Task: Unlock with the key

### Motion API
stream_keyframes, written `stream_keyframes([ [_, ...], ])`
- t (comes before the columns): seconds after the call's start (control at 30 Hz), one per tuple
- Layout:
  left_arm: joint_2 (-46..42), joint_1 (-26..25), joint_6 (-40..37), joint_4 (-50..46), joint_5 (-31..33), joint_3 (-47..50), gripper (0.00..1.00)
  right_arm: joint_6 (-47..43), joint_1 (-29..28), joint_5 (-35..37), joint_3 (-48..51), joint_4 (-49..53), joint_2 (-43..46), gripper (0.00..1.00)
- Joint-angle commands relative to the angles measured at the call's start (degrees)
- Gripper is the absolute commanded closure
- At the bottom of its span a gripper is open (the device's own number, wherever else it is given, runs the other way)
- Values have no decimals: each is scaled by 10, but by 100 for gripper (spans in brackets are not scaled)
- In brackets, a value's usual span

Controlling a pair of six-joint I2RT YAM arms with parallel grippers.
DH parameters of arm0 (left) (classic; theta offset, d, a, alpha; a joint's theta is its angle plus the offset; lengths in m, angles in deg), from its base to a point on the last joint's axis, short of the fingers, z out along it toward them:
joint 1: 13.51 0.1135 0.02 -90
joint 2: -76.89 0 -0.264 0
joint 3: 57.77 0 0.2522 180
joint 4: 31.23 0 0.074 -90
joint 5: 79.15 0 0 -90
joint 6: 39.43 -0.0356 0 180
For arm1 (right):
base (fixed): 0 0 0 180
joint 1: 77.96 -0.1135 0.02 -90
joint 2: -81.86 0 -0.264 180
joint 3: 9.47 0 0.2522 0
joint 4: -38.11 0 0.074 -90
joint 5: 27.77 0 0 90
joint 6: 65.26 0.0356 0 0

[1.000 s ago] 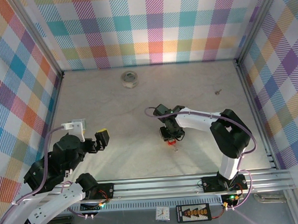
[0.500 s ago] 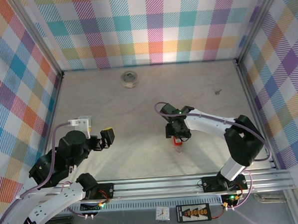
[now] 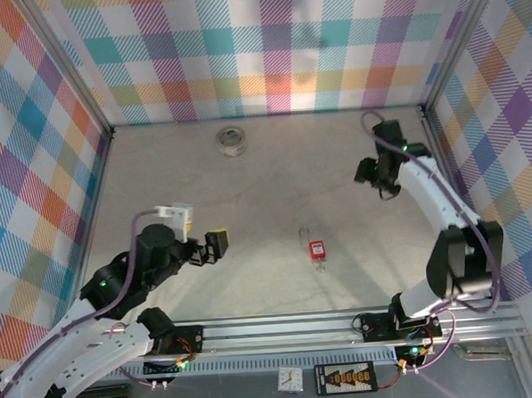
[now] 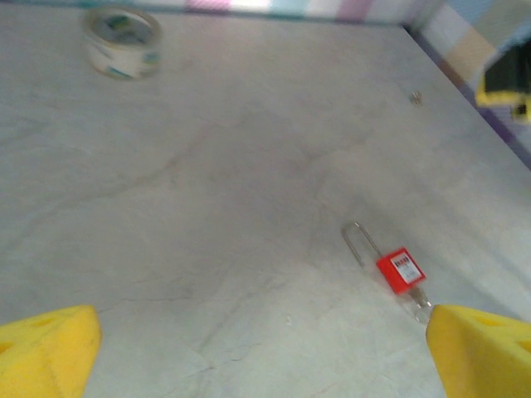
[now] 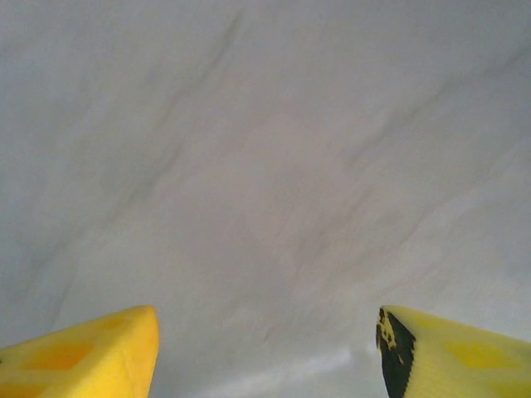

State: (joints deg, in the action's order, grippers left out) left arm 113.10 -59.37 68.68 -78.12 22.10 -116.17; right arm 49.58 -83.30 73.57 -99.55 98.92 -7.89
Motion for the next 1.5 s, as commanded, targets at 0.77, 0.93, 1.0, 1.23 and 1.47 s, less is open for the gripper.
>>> stream_keyframes([
  [0.77,106,-4,-2,180,-126,63,1,-120,111,-7,-403,15,-466,49],
  [0.93,108,-4,0,178,-125,61,1,-125,110,-12,-394,20,-467,52],
  [1.0,108,-4,0,177,-124,62,1,-128,110,-16,-382,13,-462,52],
  [1.23,110,-4,2,178,-125,61,1,-134,110,-17,-377,8,-465,58],
  [1.47,110,-4,3,176,-124,63,1,-142,109,-14,-378,12,-471,61],
])
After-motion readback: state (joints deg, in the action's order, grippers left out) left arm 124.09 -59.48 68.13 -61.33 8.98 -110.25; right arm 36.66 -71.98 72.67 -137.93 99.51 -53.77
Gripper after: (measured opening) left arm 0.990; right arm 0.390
